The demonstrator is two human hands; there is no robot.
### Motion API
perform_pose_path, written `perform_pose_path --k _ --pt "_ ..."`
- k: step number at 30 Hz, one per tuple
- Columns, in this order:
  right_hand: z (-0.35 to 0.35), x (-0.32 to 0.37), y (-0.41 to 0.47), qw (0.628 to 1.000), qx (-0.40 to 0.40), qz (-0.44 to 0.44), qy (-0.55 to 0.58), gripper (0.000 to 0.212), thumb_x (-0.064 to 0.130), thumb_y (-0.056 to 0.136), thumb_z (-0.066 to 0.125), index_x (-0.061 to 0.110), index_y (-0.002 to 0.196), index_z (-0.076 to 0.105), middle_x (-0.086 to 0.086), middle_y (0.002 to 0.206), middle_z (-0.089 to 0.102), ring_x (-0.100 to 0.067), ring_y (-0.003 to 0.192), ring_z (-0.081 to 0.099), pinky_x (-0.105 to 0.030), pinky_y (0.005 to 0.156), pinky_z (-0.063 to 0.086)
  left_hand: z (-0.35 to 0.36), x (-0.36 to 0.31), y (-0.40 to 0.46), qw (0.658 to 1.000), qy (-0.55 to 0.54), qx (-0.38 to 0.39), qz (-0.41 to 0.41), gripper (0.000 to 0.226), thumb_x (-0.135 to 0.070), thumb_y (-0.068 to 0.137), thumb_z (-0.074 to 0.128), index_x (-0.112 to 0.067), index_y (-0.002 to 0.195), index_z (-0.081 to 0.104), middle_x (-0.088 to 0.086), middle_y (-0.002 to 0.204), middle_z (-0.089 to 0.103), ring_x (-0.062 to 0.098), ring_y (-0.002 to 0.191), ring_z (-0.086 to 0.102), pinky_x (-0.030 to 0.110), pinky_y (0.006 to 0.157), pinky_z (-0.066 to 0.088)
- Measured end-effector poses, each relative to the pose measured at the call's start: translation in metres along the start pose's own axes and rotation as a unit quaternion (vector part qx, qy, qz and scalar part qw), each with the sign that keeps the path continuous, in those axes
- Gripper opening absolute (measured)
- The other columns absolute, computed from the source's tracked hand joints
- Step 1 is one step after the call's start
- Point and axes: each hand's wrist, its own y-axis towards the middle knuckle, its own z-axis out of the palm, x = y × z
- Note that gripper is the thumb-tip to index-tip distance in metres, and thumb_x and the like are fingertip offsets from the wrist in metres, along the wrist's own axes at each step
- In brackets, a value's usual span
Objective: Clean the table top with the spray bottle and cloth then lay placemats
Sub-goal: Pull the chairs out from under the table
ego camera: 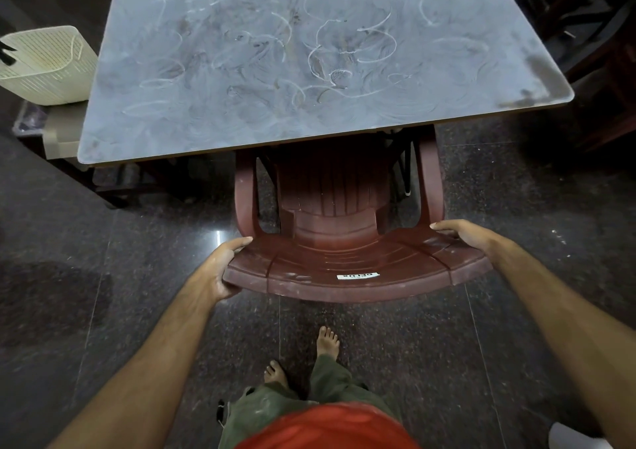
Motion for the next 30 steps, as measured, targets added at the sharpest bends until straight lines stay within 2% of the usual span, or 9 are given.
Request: perform_pose_path --k 4,7,10,11,14,17,21,26,30 --pt "-0.007 -0.011 -0.023 0.999 -0.01 0.014 0.049 0.032 0.032 0.09 0.063 0.006 0.107 0.071 -0.013 0.101 0.073 -0.022 0.071 0.068 -0.029 0.062 0.055 -0.004 0.009 -0.015 0.998 -0.055 0.038 0.018 0.029 -0.016 0.096 0.053 0.0 0.118 0.061 0.016 0.099 0.07 0.025 0.081 0.069 0.036 0.075 0.059" --pt "-0.001 -0.011 -0.037 0.995 -0.042 0.004 0.092 0.02 0.025 0.091 0.061 0.007 0.097 0.068 -0.009 0.08 0.071 -0.016 0.055 0.065 -0.024 0.049 0.053 -0.004 0.013 -0.02 0.997 -0.069 0.033 0.031 0.028 -0.008 0.095 0.052 0.001 0.121 0.057 0.017 0.103 0.067 0.025 0.087 0.065 0.034 0.065 0.061" --pt "0.009 -0.014 -0.046 0.988 -0.117 -0.012 0.101 0.022 0.023 0.082 0.069 0.01 0.1 0.068 -0.008 0.077 0.069 -0.017 0.052 0.062 -0.024 0.049 0.05 -0.003 0.016 -0.022 0.996 -0.08 0.02 0.035 0.035 -0.006 0.094 0.052 0.003 0.128 0.054 0.019 0.116 0.064 0.026 0.091 0.065 0.039 0.072 0.06" --pt "0.014 -0.015 -0.05 0.984 -0.141 -0.022 0.105 0.021 0.019 0.081 0.071 0.008 0.099 0.07 -0.007 0.072 0.069 -0.018 0.053 0.062 -0.024 0.051 0.049 -0.002 0.017 -0.023 0.995 -0.087 0.019 0.037 0.035 -0.005 0.093 0.052 0.002 0.127 0.053 0.019 0.114 0.064 0.026 0.09 0.065 0.039 0.073 0.057" --pt "0.027 -0.015 -0.057 0.968 -0.223 -0.056 0.104 0.005 0.003 0.081 0.071 0.003 0.08 0.066 -0.007 0.06 0.066 -0.021 0.055 0.059 -0.024 0.049 0.047 0.002 0.02 -0.027 0.993 -0.108 0.016 0.049 0.017 -0.003 0.095 0.049 -0.001 0.11 0.054 0.015 0.097 0.062 0.024 0.083 0.062 0.037 0.078 0.054" --pt "0.035 -0.012 -0.065 0.958 -0.262 -0.078 0.085 0.016 -0.004 0.076 0.073 0.005 0.07 0.061 -0.011 0.07 0.061 -0.022 0.057 0.055 -0.027 0.049 0.046 0.005 0.023 -0.032 0.991 -0.114 0.025 0.062 0.008 -0.001 0.096 0.046 -0.003 0.097 0.054 0.013 0.093 0.06 0.023 0.081 0.06 0.034 0.079 0.052" --pt "0.037 -0.01 -0.069 0.953 -0.283 -0.088 0.064 0.021 -0.006 0.075 0.073 0.006 0.066 0.058 -0.008 0.065 0.055 -0.019 0.054 0.051 -0.023 0.042 0.041 0.004 0.028 -0.031 0.989 -0.13 0.023 0.071 0.01 -0.001 0.096 0.048 -0.004 0.105 0.052 0.013 0.093 0.06 0.022 0.082 0.061 0.036 0.082 0.054" --pt "0.034 -0.006 -0.067 0.956 -0.275 -0.097 0.038 0.019 -0.007 0.074 0.073 0.004 0.067 0.059 -0.009 0.065 0.056 -0.018 0.054 0.05 -0.026 0.047 0.04 0.005 0.032 -0.034 0.987 -0.141 0.025 0.076 0.006 -0.002 0.095 0.049 -0.002 0.097 0.055 0.014 0.094 0.061 0.023 0.083 0.062 0.036 0.078 0.054" --pt "0.029 -0.004 -0.064 0.96 -0.263 -0.095 0.03 0.022 -0.006 0.072 0.075 0.006 0.063 0.059 -0.006 0.055 0.056 -0.018 0.049 0.05 -0.021 0.04 0.037 0.005 0.034 -0.028 0.986 -0.145 0.008 0.076 0.014 -0.003 0.093 0.052 -0.002 0.107 0.056 0.014 0.097 0.063 0.024 0.085 0.063 0.035 0.084 0.054"
